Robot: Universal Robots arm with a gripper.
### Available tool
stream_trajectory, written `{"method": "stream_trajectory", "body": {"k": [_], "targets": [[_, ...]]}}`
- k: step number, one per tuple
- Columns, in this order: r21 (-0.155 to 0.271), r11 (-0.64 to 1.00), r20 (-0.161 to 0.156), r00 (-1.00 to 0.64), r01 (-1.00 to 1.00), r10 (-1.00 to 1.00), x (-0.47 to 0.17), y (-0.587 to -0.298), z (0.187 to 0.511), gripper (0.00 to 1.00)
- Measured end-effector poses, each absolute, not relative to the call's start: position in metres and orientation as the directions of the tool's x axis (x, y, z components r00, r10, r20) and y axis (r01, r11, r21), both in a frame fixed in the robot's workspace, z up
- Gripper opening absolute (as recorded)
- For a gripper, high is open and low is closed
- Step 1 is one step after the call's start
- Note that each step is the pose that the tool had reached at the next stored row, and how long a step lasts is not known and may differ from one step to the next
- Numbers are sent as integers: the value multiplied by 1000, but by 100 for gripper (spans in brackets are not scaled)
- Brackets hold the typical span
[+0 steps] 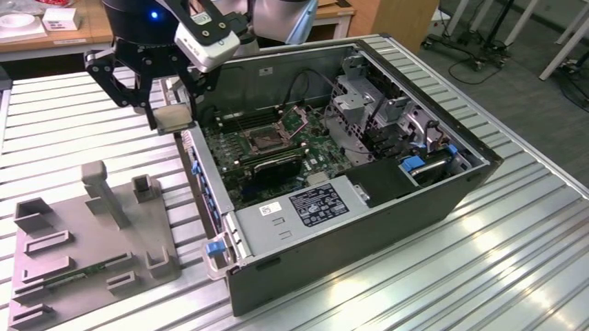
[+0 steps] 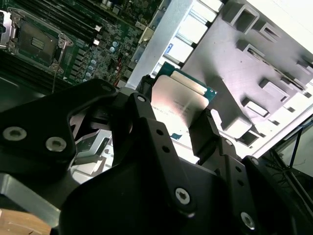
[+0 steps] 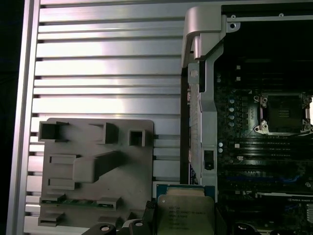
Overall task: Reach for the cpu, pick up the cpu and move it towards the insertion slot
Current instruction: 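Pick up the cpu and move it towards the insertion slot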
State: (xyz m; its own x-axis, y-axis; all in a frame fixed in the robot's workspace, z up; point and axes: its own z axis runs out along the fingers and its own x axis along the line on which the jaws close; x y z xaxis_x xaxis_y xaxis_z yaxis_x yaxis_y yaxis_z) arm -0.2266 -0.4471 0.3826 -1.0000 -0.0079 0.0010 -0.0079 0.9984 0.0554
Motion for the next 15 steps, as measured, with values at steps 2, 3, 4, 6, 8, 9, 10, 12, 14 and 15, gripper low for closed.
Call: {"method": "stream_trajectory", "body": {"k": [2, 3, 4, 6, 8, 9, 10, 12, 14, 15], "targets": [[55, 998, 1, -1000, -8, -8, -226, -447, 383, 55], [55, 998, 1, -1000, -8, -8, -225, -447, 383, 55], [55, 998, 1, -1000, -8, -8, -225, -447, 383, 55], [55, 998, 1, -1000, -8, -8, -224, -447, 383, 55], [55, 998, 1, -1000, -8, -8, -223, -447, 383, 55], [55, 998, 1, -1000, -8, -8, -223, -447, 383, 55], [55, 998, 1, -1000, -8, -8, -222, -447, 383, 55], [55, 998, 1, -1000, -8, -8, -222, -447, 383, 55], [55, 998, 1, -1000, -8, -8, -221, -447, 383, 55], [55, 998, 1, -1000, -8, -8, -221, -447, 383, 55]]}}
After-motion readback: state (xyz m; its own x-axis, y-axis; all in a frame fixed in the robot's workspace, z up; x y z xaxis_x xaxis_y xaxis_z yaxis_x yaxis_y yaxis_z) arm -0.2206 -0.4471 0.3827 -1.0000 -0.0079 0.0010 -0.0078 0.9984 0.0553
